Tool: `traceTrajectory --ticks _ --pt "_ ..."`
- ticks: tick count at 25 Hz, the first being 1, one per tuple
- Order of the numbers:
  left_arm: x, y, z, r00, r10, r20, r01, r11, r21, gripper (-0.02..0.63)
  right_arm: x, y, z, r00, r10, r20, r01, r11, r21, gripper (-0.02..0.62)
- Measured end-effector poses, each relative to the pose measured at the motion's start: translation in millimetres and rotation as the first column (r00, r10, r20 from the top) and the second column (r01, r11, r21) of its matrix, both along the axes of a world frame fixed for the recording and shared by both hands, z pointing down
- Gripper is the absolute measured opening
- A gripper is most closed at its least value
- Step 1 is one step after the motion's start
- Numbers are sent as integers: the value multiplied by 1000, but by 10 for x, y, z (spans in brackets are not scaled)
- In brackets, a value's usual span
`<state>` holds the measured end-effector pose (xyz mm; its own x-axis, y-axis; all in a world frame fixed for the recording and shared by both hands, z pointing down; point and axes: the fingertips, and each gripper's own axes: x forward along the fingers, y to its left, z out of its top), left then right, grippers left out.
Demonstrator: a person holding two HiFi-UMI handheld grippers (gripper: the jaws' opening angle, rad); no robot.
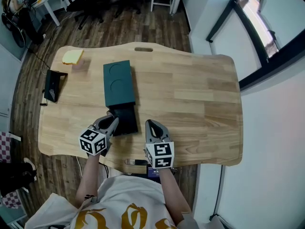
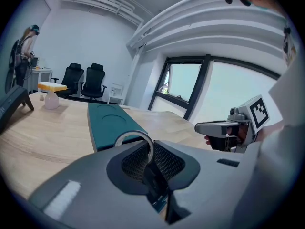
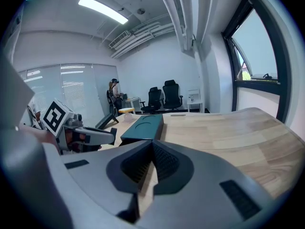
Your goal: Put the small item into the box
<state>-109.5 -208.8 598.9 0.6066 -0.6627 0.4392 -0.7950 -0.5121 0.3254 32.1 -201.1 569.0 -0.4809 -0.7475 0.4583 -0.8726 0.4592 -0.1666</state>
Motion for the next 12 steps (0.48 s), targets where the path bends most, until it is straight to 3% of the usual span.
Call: traceTrajectory --ticks 5,12 --pt "88 -52 63 999 30 -28 -31 999 -23 40 0 -29 131 1000 -13 3 13 999 -43 5" --pt "183 -66 263 995 93 23 -90 990 -106 40 30 -57 169 1000 3 -3 -3 998 -58 5"
